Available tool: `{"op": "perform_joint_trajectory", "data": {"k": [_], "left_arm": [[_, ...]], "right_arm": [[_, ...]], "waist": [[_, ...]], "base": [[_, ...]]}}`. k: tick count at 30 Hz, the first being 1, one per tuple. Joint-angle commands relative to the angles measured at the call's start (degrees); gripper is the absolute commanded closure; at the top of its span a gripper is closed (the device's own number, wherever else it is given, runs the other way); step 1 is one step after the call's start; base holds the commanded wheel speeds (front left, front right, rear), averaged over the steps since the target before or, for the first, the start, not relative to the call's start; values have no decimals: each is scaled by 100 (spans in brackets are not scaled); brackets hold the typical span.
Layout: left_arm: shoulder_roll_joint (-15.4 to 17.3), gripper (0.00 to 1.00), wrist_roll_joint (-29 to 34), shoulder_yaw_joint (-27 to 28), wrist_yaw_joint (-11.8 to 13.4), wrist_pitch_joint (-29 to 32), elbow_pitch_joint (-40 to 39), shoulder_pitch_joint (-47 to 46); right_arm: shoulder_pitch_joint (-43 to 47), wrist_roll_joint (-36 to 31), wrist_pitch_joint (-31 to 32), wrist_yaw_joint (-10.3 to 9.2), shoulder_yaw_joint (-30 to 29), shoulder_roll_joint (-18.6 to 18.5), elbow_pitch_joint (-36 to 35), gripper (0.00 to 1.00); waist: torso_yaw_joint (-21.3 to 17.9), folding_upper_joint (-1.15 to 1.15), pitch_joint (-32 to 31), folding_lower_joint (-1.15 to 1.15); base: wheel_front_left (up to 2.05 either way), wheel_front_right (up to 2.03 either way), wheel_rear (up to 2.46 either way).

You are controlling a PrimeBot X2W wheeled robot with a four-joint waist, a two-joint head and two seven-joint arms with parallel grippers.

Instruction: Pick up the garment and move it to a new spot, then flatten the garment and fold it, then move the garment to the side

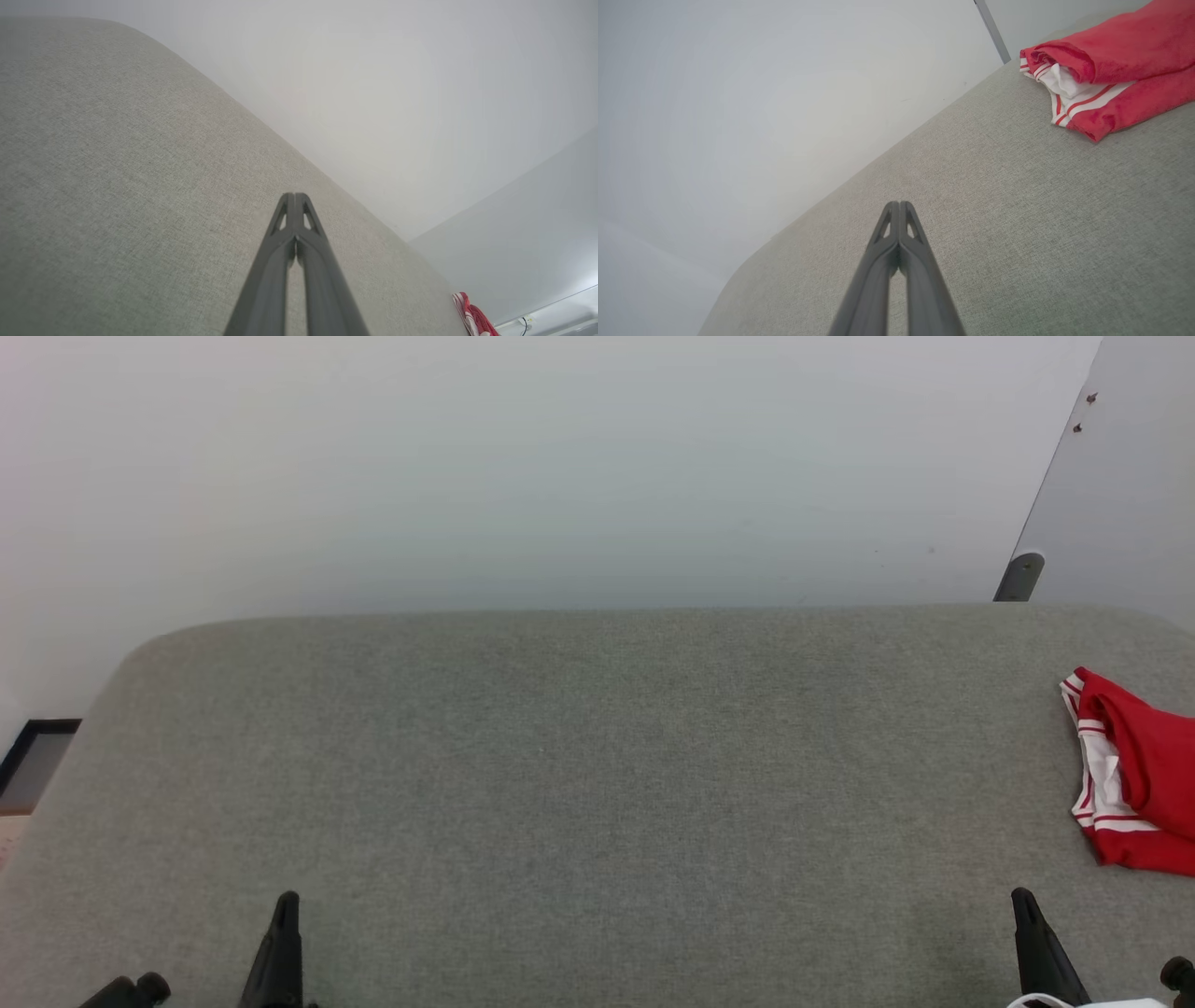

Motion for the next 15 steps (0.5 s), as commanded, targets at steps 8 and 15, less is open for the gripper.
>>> {"op": "perform_joint_trajectory", "data": {"k": [8, 15], "left_arm": [[-47, 100, -685, 55, -7, 188, 4, -284], [-103, 100, -1116, 71, -8, 317, 51, -391]], "right_arm": [[-283, 779, 187, -1, -75, 12, -7, 100], [-393, 1284, 313, -1, -101, 22, 30, 100]], "waist": [[-22, 0, 44, 0], [-38, 0, 77, 0]], "base": [[0, 0, 0], [0, 0, 0]]}}
